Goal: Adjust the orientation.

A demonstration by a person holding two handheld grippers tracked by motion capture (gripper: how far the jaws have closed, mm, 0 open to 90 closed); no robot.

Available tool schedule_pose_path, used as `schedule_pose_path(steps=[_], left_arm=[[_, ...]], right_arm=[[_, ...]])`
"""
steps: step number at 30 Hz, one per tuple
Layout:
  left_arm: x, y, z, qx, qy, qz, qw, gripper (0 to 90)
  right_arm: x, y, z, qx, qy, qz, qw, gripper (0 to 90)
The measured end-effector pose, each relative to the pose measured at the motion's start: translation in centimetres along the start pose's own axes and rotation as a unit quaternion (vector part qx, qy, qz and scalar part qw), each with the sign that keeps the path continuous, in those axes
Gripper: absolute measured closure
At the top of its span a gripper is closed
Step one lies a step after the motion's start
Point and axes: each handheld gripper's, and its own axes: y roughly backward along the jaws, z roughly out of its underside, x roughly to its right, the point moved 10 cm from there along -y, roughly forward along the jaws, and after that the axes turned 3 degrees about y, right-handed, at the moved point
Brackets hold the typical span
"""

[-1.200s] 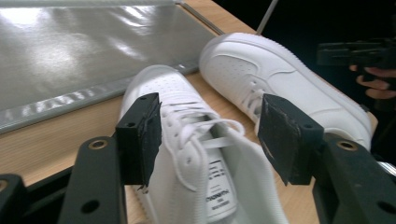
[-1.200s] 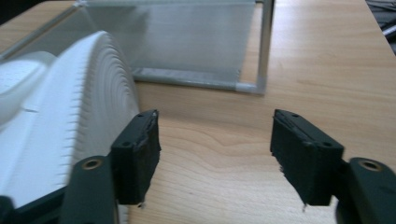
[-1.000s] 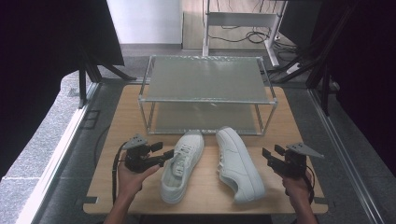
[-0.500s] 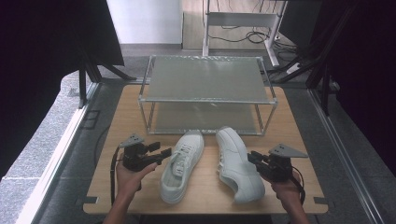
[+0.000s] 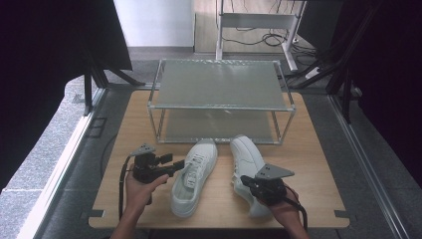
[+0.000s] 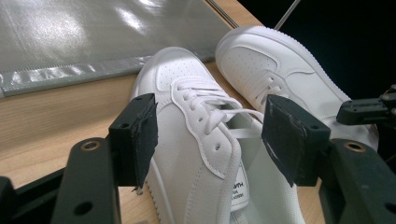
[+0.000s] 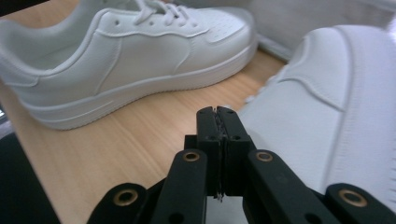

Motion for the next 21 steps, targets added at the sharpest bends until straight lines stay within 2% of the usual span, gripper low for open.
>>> schedule_pose_path(steps=[9, 14, 21], left_arm=[[-0.1, -0.2, 0.3, -0.008, 0.003, 0.0, 1.0, 36.3], [-0.3, -0.2, 0.3, -0.01, 0.005, -0.001, 0.9999, 36.2], [-0.4, -0.1, 0.4, -0.011, 0.007, -0.002, 0.9999, 36.2]], right_arm=[[-1.5, -1.0, 0.8, -0.029, 0.021, -0.019, 0.9992, 89.7], [-2.1, -2.0, 1.9, -0.062, 0.034, -0.023, 0.9973, 89.6], [-1.9, -1.8, 1.9, -0.055, 0.025, -0.023, 0.9979, 90.0]])
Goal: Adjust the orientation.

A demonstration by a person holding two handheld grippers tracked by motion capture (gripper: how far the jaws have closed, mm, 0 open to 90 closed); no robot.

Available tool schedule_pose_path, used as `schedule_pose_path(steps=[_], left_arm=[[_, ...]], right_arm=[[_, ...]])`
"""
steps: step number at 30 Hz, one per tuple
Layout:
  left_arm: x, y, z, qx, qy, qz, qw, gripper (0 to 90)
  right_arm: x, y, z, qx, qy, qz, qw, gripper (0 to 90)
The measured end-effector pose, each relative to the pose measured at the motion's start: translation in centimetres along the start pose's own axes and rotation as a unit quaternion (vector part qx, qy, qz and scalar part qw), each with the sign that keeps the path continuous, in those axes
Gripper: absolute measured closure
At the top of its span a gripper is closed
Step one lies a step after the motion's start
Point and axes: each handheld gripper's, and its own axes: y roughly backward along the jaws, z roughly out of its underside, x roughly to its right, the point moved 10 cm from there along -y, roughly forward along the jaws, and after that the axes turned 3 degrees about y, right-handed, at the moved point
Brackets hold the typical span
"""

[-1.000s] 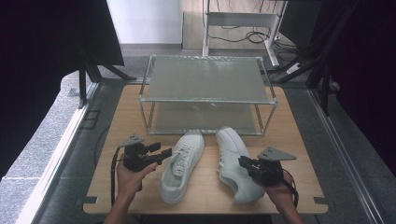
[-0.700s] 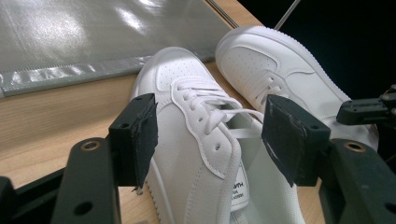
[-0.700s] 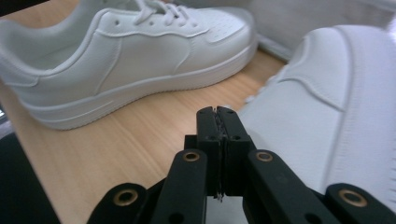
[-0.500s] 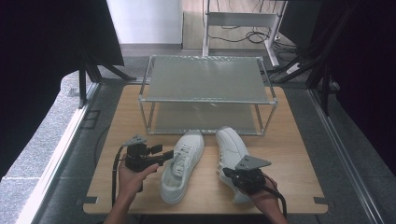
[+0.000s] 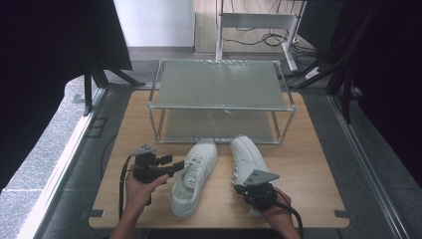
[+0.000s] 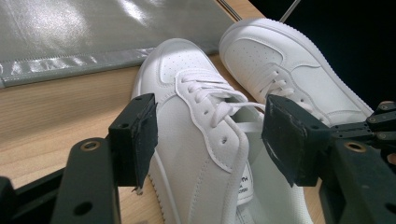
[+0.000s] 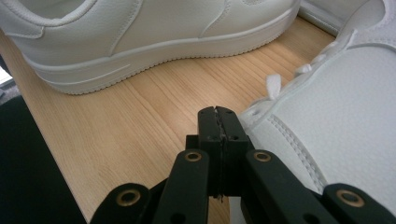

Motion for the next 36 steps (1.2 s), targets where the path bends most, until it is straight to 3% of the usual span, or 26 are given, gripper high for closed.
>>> schedule_pose_path(steps=[2, 4, 11, 24, 36], left_arm=[[0.0, 0.0, 0.0, -0.002, 0.002, 0.001, 1.0, 36.2], [0.3, 0.1, 0.0, 0.0, 0.01, 0.02, 0.9998, 35.9], [0.1, 0.1, 0.0, -0.002, 0.006, 0.008, 1.0, 35.7], [-0.2, 0.0, 0.2, -0.007, 0.011, 0.006, 0.9999, 35.8], [-0.2, -0.2, 0.3, -0.012, 0.011, 0.002, 0.9999, 35.8]], right_arm=[[0.1, 0.1, 0.1, -0.001, 0.0, 0.001, 1.0, 90.0], [0.2, 0.3, 0.2, 0.001, -0.003, 0.001, 1.0, 90.0], [1.2, 1.3, 0.4, 0.015, -0.024, 0.002, 0.9996, 90.0], [3.4, 3.3, 0.6, 0.05, -0.064, 0.007, 0.9967, 90.0], [4.7, 4.4, 0.8, 0.064, -0.073, 0.007, 0.9952, 89.6]])
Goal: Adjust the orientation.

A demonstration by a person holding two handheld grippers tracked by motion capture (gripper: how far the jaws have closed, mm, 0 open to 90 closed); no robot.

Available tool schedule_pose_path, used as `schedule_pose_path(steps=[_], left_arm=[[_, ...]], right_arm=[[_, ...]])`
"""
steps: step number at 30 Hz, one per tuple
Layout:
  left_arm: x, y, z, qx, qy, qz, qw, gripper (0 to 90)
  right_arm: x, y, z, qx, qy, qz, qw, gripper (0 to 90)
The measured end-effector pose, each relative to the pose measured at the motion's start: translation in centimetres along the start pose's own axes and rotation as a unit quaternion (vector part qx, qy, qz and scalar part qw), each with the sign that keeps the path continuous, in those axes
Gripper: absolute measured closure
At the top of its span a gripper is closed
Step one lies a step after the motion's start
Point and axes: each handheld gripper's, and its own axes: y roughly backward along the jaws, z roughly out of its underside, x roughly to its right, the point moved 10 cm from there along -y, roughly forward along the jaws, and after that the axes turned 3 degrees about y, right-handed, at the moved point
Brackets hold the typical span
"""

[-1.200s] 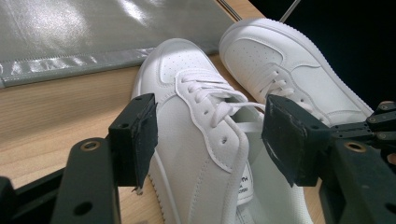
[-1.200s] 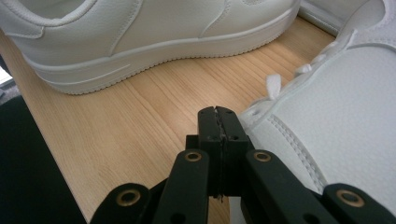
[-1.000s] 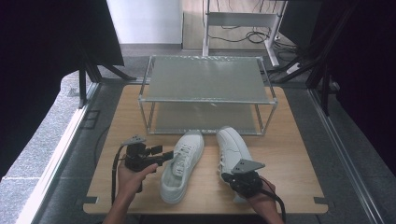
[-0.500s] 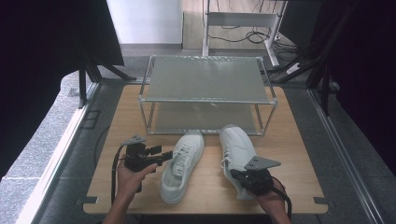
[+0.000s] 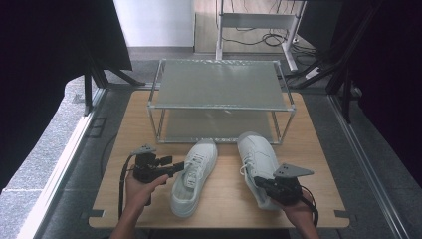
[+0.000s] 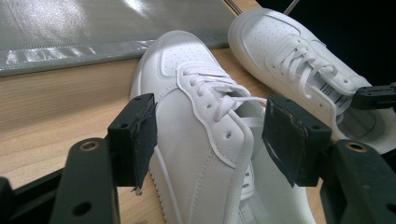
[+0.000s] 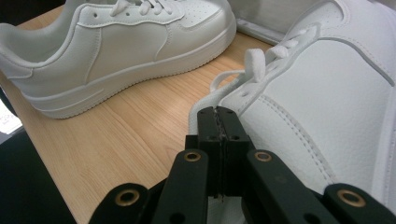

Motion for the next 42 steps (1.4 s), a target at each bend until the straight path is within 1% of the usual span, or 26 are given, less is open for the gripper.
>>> schedule_pose_path(steps=[2, 3, 4, 6, 8, 9, 11, 13, 15, 16, 18, 19, 20, 21, 22, 23, 25, 26, 27, 29, 32, 35, 38, 39, 41, 42], left_arm=[[0.0, 0.0, 0.0, 0.0, 0.0, 0.0, 1.0, 35.8], [0.0, -0.1, 0.0, -0.001, 0.0, 0.0, 1.0, 35.8], [0.0, -0.1, 0.1, -0.002, -0.001, 0.0, 1.0, 35.8], [0.0, -0.2, 0.2, -0.003, -0.001, 0.0, 1.0, 35.8], [0.1, -0.3, 0.3, -0.006, -0.001, 0.0, 1.0, 35.8], [0.1, -0.4, 0.3, -0.007, -0.002, 0.0, 1.0, 35.8], [0.1, -0.4, 0.3, -0.007, -0.002, 0.0, 1.0, 35.8], [0.1, -0.5, 0.3, -0.007, -0.001, 0.0, 1.0, 35.8], [0.1, -0.5, 0.3, -0.007, -0.001, 0.0, 1.0, 35.8], [0.1, -0.5, 0.3, -0.007, -0.001, 0.0, 1.0, 35.8], [0.1, -0.5, 0.3, -0.007, -0.001, 0.0, 1.0, 35.8], [0.1, -0.4, 0.3, -0.007, -0.001, 0.0, 1.0, 35.9], [0.1, -0.4, 0.3, -0.007, -0.001, 0.0, 1.0, 35.9], [0.1, -0.4, 0.3, -0.007, 0.0, -0.001, 1.0, 35.9], [0.1, -0.5, 0.3, -0.007, 0.0, -0.001, 1.0, 35.8], [0.1, -0.5, 0.3, -0.008, -0.001, 0.0, 1.0, 35.9], [0.1, -0.5, 0.4, -0.009, -0.001, 0.001, 1.0, 35.9], [0.1, -0.5, 0.4, -0.008, -0.001, 0.001, 1.0, 35.9], [0.2, -0.5, 0.3, -0.008, 0.0, 0.002, 1.0, 35.9], [0.2, -0.3, 0.2, -0.005, 0.003, 0.006, 1.0, 35.9], [0.1, -0.2, 0.1, -0.002, 0.003, 0.005, 1.0, 35.9], [0.1, -0.1, 0.1, -0.001, 0.003, 0.005, 1.0, 35.9], [0.1, 0.0, 0.0, 0.001, 0.003, 0.005, 1.0, 35.9], [0.1, 0.0, 0.0, 0.001, 0.003, 0.005, 1.0, 35.9], [0.1, 0.0, 0.0, -0.001, 0.003, 0.005, 1.0, 36.0], [0.1, 0.0, 0.1, -0.002, 0.002, 0.005, 1.0, 36.0]], right_arm=[[0.3, 0.2, 0.0, 0.002, -0.006, 0.0, 1.0, 89.4], [0.7, 0.6, 0.1, 0.003, -0.012, 0.002, 0.9999, 89.4], [0.7, 0.6, 0.1, 0.003, -0.012, 0.002, 0.9999, 89.4], [1.0, 0.9, 0.3, 0.0, -0.018, 0.002, 0.9998, 89.1], [1.5, 1.1, 0.6, -0.009, -0.024, 0.01, 0.9996, 86.8], [2.1, 1.3, 1.2, -0.015, -0.03, 0.015, 0.9993, 86.9], [2.3, 1.4, 1.3, -0.014, -0.031, 0.017, 0.9993, 87.5], [2.9, 1.8, 1.8, -0.012, -0.035, 0.026, 0.999, 90.0], [3.8, 2.0, 2.2, -0.017, -0.042, 0.037, 0.9983, 90.0], [4.4, 2.2, 2.5, -0.021, -0.04, 0.051, 0.9977, 90.0], [5.5, 2.7, 3.0, -0.02, -0.052, 0.056, 0.9968, 90.0], [6.7, 3.0, 3.5, -0.018, -0.069, 0.066, 0.9953, 90.0], [6.7, 3.0, 3.5, -0.018, -0.069, 0.066, 0.9953, 90.0], [7.2, 3.2, 3.9, -0.018, -0.075, 0.065, 0.9949, 90.0], [7.4, 3.3, 4.0, -0.01, -0.084, 0.054, 0.9949, 90.0], [7.5, 3.3, 4.0, -0.005, -0.086, 0.047, 0.9952, 90.0], [7.4, 3.2, 3.9, -0.006, -0.083, 0.049, 0.9953, 90.0], [7.2, 3.2, 3.8, -0.009, -0.074, 0.055, 0.9956, 90.0], [6.8, 3.2, 3.4, -0.008, -0.063, 0.057, 0.9963, 90.0], [6.2, 3.4, 2.8, -0.002, -0.051, 0.06, 0.9969, 90.0], [5.1, 3.7, 1.7, 0.011, -0.043, 0.055, 0.9975, 90.0], [3.6, 3.5, 1.2, 0.011, -0.029, 0.045, 0.9985, 90.0], [1.2, 2.5, 1.7, -0.006, -0.006, 0.027, 0.9996, 90.0], [1.2, 2.5, 1.7, -0.006, -0.006, 0.027, 0.9996, 90.0], [0.4, 1.9, 2.5, -0.022, 0.007, 0.031, 0.9993, 90.0], [0.4, 1.6, 3.1, -0.033, 0.01, 0.043, 0.9985, 90.0]])
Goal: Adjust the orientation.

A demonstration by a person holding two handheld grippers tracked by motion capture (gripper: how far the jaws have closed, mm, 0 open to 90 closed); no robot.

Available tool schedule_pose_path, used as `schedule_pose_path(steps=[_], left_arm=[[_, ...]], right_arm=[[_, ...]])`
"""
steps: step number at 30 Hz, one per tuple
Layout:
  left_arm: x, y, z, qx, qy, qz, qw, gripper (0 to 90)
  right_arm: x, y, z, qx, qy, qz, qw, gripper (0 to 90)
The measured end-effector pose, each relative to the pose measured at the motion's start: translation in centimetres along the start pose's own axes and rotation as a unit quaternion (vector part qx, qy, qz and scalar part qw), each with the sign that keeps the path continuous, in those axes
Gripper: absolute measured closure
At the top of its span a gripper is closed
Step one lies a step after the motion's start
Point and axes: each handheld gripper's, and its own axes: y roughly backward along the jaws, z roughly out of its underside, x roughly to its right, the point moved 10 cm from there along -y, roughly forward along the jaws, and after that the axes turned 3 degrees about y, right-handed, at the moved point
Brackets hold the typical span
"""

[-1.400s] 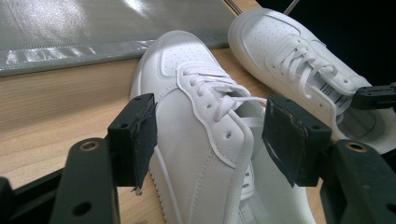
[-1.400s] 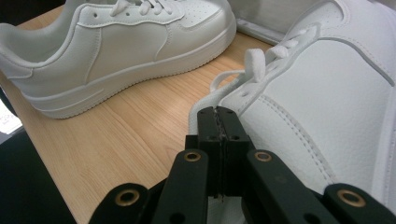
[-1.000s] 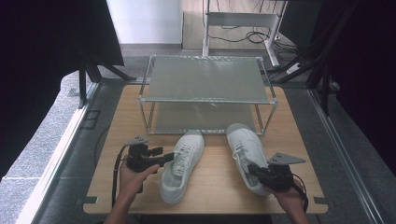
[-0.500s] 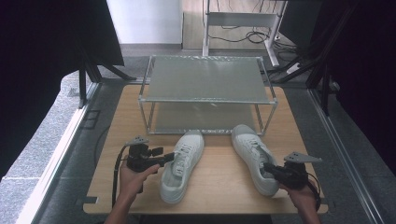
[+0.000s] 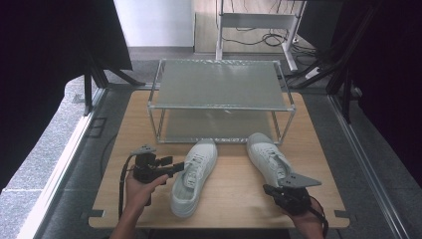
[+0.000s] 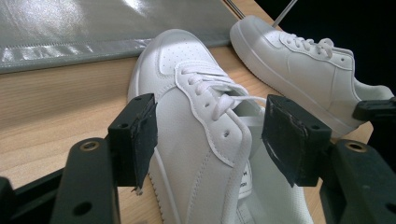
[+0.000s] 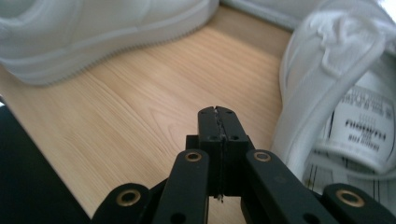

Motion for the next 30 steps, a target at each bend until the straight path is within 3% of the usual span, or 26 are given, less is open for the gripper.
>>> schedule_pose_path(steps=[4, 6, 11, 15, 22, 23, 24, 25, 30], left_arm=[[0.0, 0.0, 0.1, -0.002, -0.001, 0.0, 1.0, 36.0], [-0.1, 0.0, 0.1, -0.002, 0.001, 0.0, 1.0, 36.0], [-0.3, 0.2, 0.0, 0.001, 0.003, -0.002, 1.0, 35.9], [-0.3, 0.2, 0.0, 0.001, 0.004, -0.002, 1.0, 36.0], [-0.3, 0.2, 0.0, 0.001, 0.003, -0.004, 1.0, 36.0], [-0.3, 0.2, 0.0, 0.002, 0.003, -0.004, 1.0, 36.0], [-0.3, 0.2, -0.1, 0.003, 0.004, -0.004, 1.0, 36.0], [-0.2, 0.3, -0.1, 0.004, 0.002, -0.004, 1.0, 36.3], [0.3, 1.0, -0.8, 0.026, -0.005, -0.009, 0.9996, 38.0]], right_arm=[[0.4, -0.3, 0.8, -0.015, 0.003, 0.017, 0.9997, 90.0], [1.0, -0.2, 1.2, -0.038, 0.019, 0.053, 0.9977, 90.0], [1.4, 0.2, 1.9, -0.051, 0.019, 0.068, 0.9961, 90.0], [2.1, 1.0, 2.6, -0.046, -0.003, 0.057, 0.9973, 90.0], [2.4, 1.2, 2.8, -0.04, -0.006, 0.048, 0.998, 89.4], [1.7, 1.1, 2.1, -0.02, -0.001, 0.028, 0.9994, 81.2], [1.7, 1.1, 2.1, -0.02, -0.001, 0.028, 0.9994, 81.2], [1.3, 1.3, 1.2, 0.005, 0.002, 0.016, 0.9999, 75.8], [1.5, 2.1, -0.5, 0.043, -0.006, 0.012, 0.999, 66.2]])
